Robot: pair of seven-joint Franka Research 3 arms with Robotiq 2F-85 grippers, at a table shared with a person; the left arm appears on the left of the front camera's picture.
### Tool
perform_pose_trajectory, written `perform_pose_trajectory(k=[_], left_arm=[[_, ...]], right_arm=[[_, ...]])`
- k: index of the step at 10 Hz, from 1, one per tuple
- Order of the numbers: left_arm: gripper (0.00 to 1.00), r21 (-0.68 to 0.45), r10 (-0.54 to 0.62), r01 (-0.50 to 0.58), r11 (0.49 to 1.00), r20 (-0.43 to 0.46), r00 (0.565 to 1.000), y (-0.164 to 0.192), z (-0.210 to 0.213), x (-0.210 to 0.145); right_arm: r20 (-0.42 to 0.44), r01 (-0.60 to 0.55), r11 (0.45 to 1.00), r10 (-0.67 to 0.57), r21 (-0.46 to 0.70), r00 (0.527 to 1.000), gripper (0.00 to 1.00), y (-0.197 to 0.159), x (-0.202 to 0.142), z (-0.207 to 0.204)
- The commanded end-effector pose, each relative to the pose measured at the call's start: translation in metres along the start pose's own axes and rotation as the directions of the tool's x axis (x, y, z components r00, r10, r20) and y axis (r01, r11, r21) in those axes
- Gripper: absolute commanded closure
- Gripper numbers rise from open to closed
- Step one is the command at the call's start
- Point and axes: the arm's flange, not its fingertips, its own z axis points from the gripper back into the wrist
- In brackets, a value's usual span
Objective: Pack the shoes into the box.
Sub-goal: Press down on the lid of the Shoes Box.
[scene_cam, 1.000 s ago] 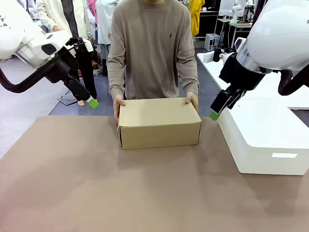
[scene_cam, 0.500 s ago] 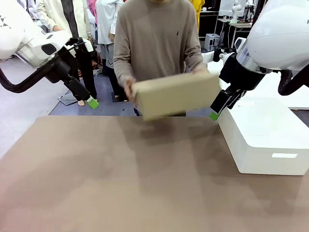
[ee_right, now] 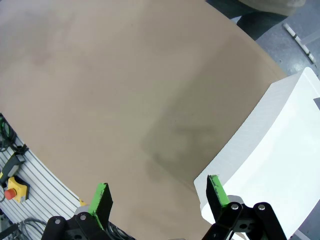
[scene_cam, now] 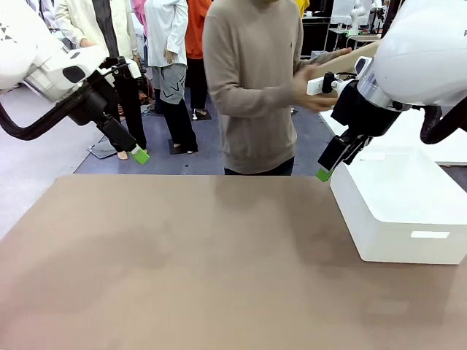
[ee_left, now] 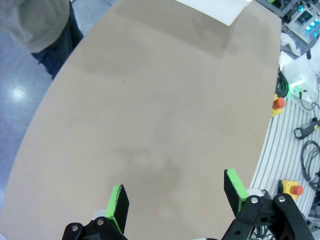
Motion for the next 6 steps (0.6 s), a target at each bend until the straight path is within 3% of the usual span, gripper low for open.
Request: perform_pose_trajectory(k=[1, 6], left_arm=[[0.00, 0.005, -0.001, 0.001, 1.000, -0.007, 1.000, 0.0016, 0.0024, 0.0006], [0.00, 0.005, -0.001, 0.001, 1.000, -0.007, 1.000, 0.0016, 0.0024, 0.0006]], right_arm=[[-0.003, -0.004, 1.000, 0.004, -0.002, 1.000, 0.00, 0.0001, 0.0007, 0.0009], [-0.003, -0.004, 1.000, 0.004, -0.002, 1.000, 0.00, 0.0001, 0.0007, 0.0009]])
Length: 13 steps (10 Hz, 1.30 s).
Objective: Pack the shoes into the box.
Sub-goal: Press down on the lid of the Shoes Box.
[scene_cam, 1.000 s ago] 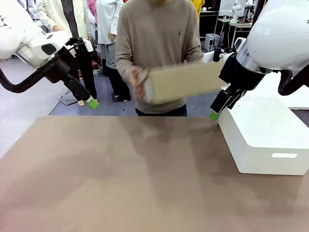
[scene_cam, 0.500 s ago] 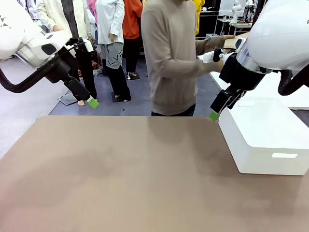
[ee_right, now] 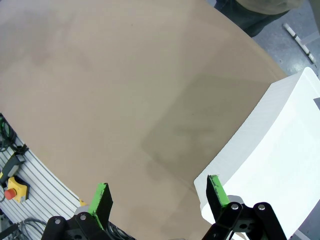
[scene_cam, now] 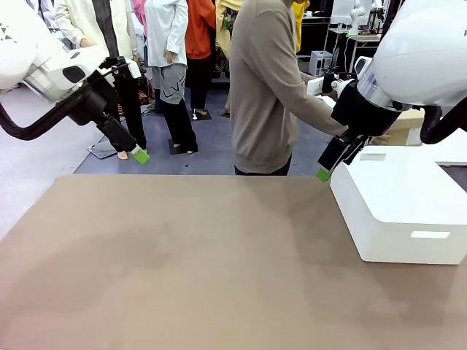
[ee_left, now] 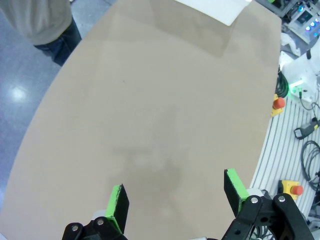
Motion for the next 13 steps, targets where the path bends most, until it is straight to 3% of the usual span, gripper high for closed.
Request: perform_pose_trajectory(k=[1, 13], left_arm=[[0.00, 0.005, -0.001, 0.001, 1.000, -0.007, 1.000, 0.0016, 0.0024, 0.0006], [0.00, 0.005, -0.001, 0.001, 1.000, -0.007, 1.000, 0.0016, 0.0024, 0.0006]], right_arm=[[-0.003, -0.004, 1.000, 0.004, -0.002, 1.000, 0.00, 0.0001, 0.0007, 0.0009], [-0.003, -0.004, 1.000, 0.004, -0.002, 1.000, 0.00, 0.0001, 0.0007, 0.0009]])
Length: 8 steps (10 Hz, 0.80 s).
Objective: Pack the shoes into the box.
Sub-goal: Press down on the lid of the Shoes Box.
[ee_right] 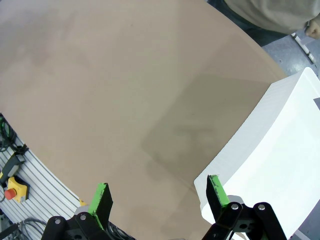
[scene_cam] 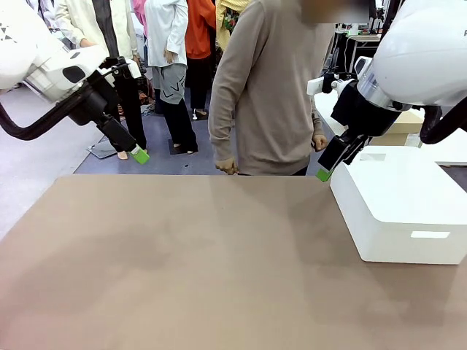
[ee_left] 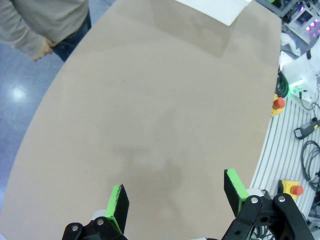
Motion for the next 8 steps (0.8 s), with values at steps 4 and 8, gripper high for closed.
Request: perform_pose_trajectory(k=[4, 8], left_arm=[[0.00, 0.005, -0.001, 0.001, 1.000, -0.007, 1.000, 0.0016, 0.0024, 0.0006], [0.00, 0.005, -0.001, 0.001, 1.000, -0.007, 1.000, 0.0016, 0.0024, 0.0006]], right_arm=[[-0.003, -0.004, 1.000, 0.004, -0.002, 1.000, 0.00, 0.0001, 0.0007, 0.0009], [-0.003, -0.004, 1.000, 0.004, -0.002, 1.000, 0.00, 0.0001, 0.0007, 0.0009]])
